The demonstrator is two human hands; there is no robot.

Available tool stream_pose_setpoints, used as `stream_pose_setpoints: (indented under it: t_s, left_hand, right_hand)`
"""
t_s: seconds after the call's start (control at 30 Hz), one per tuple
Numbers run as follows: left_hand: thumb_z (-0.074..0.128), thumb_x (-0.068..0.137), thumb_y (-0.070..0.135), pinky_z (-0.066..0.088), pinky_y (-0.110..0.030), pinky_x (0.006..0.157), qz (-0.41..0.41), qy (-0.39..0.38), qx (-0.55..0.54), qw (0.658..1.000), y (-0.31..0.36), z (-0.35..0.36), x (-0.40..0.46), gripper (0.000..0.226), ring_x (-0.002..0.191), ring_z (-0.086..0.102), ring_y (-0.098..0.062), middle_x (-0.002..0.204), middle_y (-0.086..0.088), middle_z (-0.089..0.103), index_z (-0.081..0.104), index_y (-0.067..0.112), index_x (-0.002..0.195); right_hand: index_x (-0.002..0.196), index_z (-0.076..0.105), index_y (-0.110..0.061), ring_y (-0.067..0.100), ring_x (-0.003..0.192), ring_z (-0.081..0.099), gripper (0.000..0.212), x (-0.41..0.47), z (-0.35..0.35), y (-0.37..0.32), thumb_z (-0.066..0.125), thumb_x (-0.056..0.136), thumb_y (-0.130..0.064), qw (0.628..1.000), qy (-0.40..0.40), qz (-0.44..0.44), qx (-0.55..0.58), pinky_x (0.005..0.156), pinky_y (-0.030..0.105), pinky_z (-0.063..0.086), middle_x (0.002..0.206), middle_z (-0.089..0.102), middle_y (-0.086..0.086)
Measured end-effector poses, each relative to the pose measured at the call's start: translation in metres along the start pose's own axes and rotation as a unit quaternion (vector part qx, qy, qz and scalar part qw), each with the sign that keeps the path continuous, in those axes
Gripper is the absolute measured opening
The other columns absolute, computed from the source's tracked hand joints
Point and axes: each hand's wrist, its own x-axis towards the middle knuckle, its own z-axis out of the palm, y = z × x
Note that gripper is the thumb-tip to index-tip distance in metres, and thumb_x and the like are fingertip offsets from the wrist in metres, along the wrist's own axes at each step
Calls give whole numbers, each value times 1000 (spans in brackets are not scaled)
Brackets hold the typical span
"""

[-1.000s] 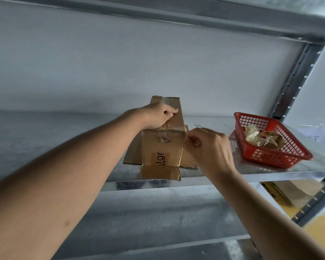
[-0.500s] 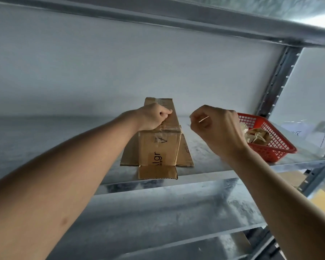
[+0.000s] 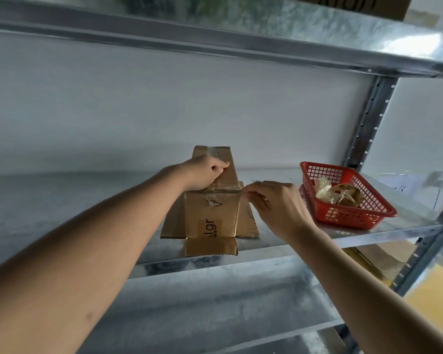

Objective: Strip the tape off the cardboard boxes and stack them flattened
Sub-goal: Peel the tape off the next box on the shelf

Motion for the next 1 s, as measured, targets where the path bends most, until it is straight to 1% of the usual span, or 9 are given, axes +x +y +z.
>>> stream_pose_setpoints:
  t_s: [0.1,0.23,0.33,0.5,0.63,0.73,0.8,0.83,1.0]
  left_hand:
    - [35,113,28,21,-25,106,-6,4,-2,1000,0,1,2,44,153,30,-24,167,2,31,45,32,155]
    - [36,113,27,19,-24,105,-16,6,-11,1000,1,3,3,43,153,30,-23,167,3,32,45,32,155]
    - [36,113,27,20,-23,106,-22,5,-11,1000,2,2,3,43,152,31,-23,167,3,32,45,33,155]
    - [36,113,27,18,-24,108,-19,3,-8,1000,2,0,1,44,154,28,-22,167,3,32,45,32,155]
    - [36,112,29,20,-27,114,-19,-2,-2,1000,2,0,1,44,153,29,-21,166,4,32,45,34,155]
    - [36,112,31,33,-29,105,-29,3,4,1000,1,-1,2,44,132,51,-22,149,2,52,46,35,155]
    - [36,112,32,44,-38,104,-37,4,6,999,2,0,2,43,109,58,-22,128,-3,62,48,36,153]
    - [37,112,32,46,-42,105,-36,3,7,999,2,0,2,43,106,59,-23,130,-6,64,48,35,153]
    - [37,111,28,39,-34,106,-30,-4,1,1000,5,-2,-1,43,125,56,-22,154,3,51,50,31,153]
  right_hand:
    - [117,76,-9,17,73,76,25,-6,6,0,76,92,-6,999,38,11,25,68,35,64,89,80,3]
    - [104,81,-4,25,65,73,14,-12,17,-4,74,91,-1,994,93,-2,52,54,44,61,81,77,9]
    - [94,81,-2,27,61,71,8,-13,22,-7,77,88,-2,991,121,-1,51,50,43,59,77,75,10]
    - [76,76,-6,25,53,62,15,-3,17,1,69,89,-2,994,105,-38,2,43,38,52,66,68,5]
    - [80,76,-8,20,54,62,11,5,2,6,73,87,0,988,71,-125,-58,39,34,50,73,70,2]
    - [84,75,-8,19,57,62,10,13,-4,-4,70,87,0,984,51,-164,-44,42,34,51,77,70,1]
    - [86,76,-11,17,63,65,12,20,-4,-10,71,85,0,988,38,-150,-1,47,34,54,81,71,-2]
    - [88,78,-12,15,66,67,13,22,-4,-11,73,85,-1,990,30,-133,30,51,35,57,84,72,-3]
    - [107,79,-22,-2,83,70,22,17,0,-10,71,93,-7,992,-6,-5,124,74,17,58,92,73,-19]
